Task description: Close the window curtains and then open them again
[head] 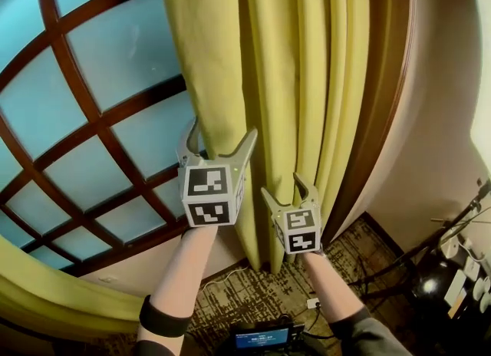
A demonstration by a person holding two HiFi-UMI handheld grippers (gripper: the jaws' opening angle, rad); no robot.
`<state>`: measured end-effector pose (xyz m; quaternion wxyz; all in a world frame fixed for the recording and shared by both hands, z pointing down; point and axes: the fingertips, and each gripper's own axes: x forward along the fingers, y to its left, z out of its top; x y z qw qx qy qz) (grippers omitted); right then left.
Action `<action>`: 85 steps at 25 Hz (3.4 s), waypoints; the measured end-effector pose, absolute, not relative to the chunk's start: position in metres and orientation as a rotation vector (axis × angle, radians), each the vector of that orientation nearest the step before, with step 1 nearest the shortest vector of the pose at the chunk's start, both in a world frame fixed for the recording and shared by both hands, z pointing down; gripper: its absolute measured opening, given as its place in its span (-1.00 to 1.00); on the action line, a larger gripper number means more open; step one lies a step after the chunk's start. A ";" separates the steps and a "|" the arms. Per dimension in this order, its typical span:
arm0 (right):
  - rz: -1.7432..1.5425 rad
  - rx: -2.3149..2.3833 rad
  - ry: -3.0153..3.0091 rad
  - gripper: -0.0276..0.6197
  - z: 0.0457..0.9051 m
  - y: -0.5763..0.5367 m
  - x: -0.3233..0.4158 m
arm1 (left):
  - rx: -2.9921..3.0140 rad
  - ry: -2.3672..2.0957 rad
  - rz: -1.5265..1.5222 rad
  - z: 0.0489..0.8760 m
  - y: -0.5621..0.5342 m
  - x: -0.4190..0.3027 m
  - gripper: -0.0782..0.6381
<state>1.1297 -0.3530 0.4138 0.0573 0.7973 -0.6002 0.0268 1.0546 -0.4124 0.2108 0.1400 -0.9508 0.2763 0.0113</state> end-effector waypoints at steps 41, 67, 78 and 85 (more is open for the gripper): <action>-0.347 2.257 -1.967 -0.84 0.289 -0.451 1.093 | -2.579 1.189 0.172 0.139 -0.490 0.999 -0.79; -0.580 1.783 -2.327 -0.85 0.226 -0.530 0.738 | -2.467 1.460 0.546 0.050 -0.536 0.642 -0.80; -0.578 1.564 -2.456 -0.85 0.255 -0.547 0.574 | -2.420 1.683 0.631 0.091 -0.549 0.447 -0.80; -0.614 1.612 -2.420 -0.85 0.240 -0.544 0.495 | -2.504 1.562 0.730 0.068 -0.542 0.381 -0.80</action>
